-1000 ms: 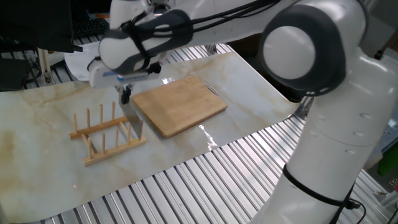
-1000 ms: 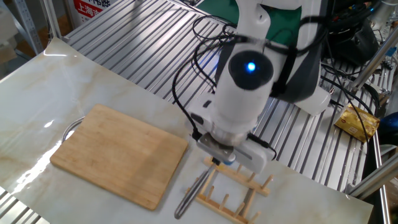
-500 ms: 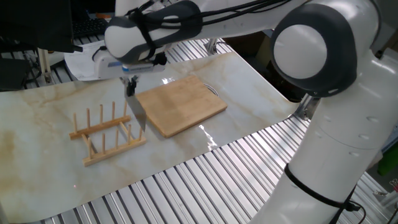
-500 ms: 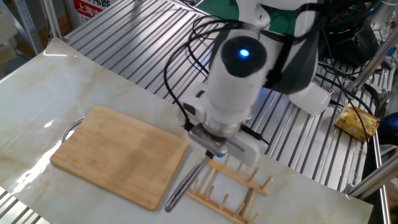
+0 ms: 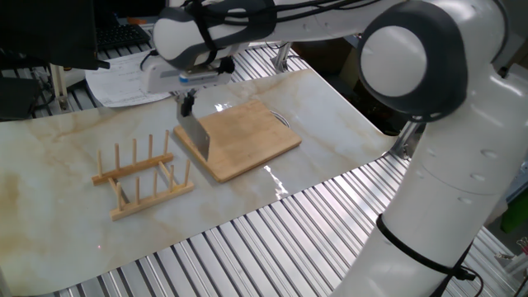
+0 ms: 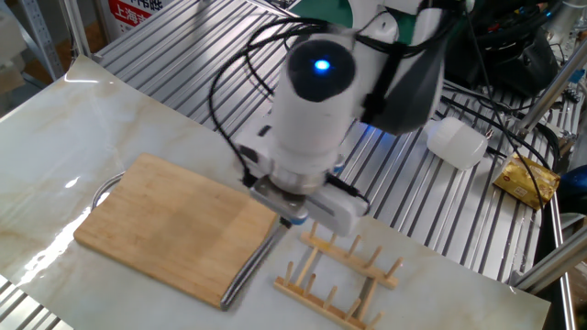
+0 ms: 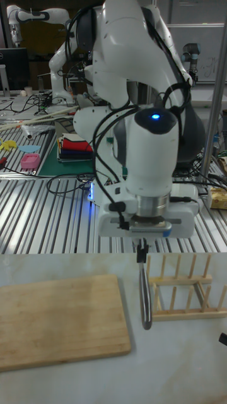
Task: Put the knife on the cutting board
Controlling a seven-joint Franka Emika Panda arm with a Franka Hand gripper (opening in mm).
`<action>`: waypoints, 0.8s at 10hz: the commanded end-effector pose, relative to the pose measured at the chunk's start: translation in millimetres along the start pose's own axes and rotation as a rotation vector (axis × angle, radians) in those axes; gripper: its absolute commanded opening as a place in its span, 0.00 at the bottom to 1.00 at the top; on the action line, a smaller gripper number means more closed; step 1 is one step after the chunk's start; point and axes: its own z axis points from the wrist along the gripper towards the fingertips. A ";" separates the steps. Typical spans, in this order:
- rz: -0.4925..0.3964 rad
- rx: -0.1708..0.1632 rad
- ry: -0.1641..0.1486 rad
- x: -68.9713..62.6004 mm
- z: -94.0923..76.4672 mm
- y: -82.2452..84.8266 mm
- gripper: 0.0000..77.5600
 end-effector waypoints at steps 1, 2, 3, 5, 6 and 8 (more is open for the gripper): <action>-0.060 0.000 -0.014 -22.2 14.8 -26.7 0.02; -0.069 -0.001 -0.015 -25.4 18.5 -32.0 0.02; -0.081 -0.002 -0.016 -28.9 23.2 -38.7 0.02; -0.104 -0.006 -0.023 -35.0 32.8 -52.2 0.02; -0.114 -0.008 -0.027 -38.0 38.2 -58.8 0.02; -0.125 -0.016 -0.029 -42.0 47.1 -69.3 0.02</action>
